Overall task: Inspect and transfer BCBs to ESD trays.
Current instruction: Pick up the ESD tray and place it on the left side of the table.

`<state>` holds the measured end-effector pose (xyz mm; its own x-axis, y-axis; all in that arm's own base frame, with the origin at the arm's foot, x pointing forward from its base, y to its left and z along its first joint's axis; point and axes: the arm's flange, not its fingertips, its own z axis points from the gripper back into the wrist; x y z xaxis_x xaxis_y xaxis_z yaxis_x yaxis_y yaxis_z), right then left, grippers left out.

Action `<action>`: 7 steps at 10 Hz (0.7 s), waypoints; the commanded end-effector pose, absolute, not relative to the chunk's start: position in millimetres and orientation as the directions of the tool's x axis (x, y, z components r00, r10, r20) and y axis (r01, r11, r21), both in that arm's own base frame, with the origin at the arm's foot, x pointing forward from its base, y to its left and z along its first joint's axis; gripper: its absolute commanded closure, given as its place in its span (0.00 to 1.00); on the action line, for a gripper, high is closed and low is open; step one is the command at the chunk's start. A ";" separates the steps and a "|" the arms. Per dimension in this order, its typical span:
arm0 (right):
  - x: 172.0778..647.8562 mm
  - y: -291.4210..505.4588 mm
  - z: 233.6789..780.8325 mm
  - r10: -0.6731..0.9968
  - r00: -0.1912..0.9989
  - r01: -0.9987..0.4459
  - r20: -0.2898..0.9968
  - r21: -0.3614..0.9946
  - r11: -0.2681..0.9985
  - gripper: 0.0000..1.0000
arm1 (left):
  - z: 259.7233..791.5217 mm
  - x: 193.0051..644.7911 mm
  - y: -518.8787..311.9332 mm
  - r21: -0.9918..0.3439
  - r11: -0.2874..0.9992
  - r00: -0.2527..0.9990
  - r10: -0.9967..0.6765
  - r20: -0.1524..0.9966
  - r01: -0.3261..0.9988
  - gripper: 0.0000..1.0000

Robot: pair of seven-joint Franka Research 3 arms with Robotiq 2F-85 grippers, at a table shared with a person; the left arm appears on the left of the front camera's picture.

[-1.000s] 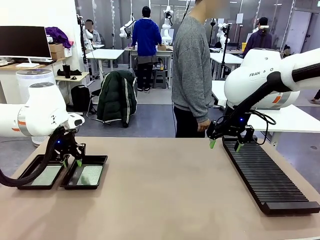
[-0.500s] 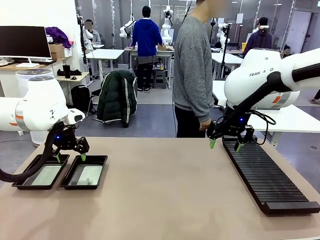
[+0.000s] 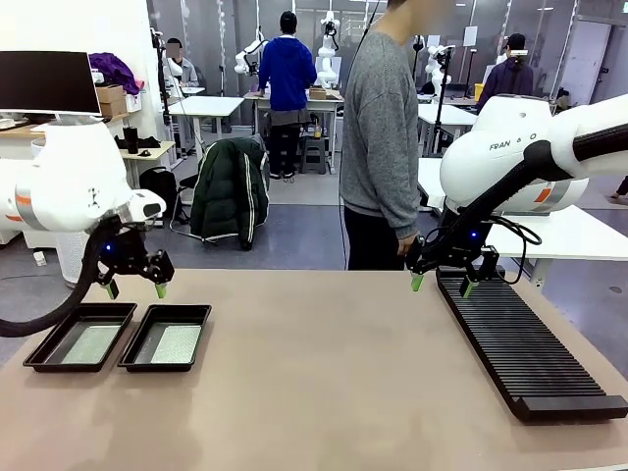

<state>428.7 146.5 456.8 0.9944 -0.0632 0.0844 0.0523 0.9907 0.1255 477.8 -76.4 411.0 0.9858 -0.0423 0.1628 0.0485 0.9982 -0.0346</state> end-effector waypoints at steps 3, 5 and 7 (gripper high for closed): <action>428.4 147.0 456.3 -0.062 0.995 0.052 0.084 0.124 0.991 0.00 | 450.5 474.4 -80.0 -0.041 0.995 0.988 -0.086 0.128 0.092 0.00; 428.4 147.0 456.3 -0.062 0.995 0.052 0.084 0.124 0.991 0.00 | 459.6 477.5 -84.6 -0.070 0.995 0.988 -0.063 0.139 0.073 0.00; 428.4 147.0 456.3 -0.062 0.995 0.052 0.084 0.124 0.991 0.00 | 454.5 472.6 -81.0 -0.031 0.996 0.987 -0.073 0.145 0.078 0.00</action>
